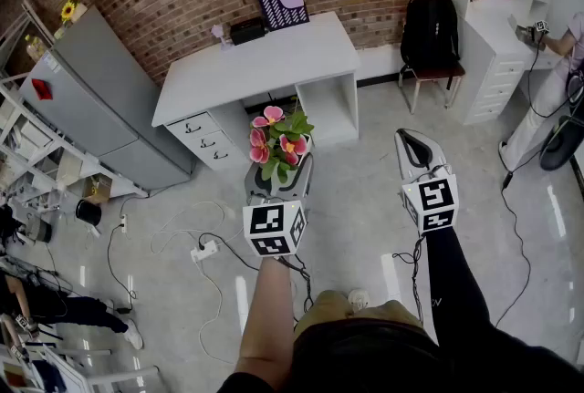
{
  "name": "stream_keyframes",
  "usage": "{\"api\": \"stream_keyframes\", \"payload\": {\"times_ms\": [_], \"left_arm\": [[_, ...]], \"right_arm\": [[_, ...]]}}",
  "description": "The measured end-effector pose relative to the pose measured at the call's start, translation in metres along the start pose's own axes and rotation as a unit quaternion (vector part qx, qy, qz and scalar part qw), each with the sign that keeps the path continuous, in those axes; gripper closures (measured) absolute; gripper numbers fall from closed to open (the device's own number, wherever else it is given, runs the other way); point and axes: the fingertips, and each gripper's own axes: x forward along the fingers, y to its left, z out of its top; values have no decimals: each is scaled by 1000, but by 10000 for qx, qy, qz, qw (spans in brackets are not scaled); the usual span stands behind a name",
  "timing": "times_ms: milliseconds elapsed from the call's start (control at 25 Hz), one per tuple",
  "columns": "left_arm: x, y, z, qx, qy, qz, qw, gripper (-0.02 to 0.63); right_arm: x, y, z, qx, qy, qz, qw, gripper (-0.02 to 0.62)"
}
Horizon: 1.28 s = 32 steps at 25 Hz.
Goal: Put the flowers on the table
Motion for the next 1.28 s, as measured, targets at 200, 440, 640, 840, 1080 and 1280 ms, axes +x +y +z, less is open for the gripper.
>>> {"api": "stream_keyframes", "payload": {"times_ms": [200,440,640,840,1080,1280], "left_arm": [[-6,-9,-3,17,16,-20,10000,264],[-11,-9,1,47,-6,-63,10000,264],[-2,0,4,154,-64,-32,9999,264],[22,17,7,179,-87,-36,9998,264],[72,51,9,189,-91,-110,9997,264],[130,86,17,173,-120,-178,9996,264]], "right_arm": [[-14,-2,-2,41,-17,-6,10000,595],[-19,1,-1,194,-111,56,9997,595],[-7,1,1,172,-137,87,9997,595],[22,-2,1,208,-149,106,9996,595],[84,-2,-7,147,-37,151,9998,595],[148,-12,-3,66,-15,140,9999,595]]}}
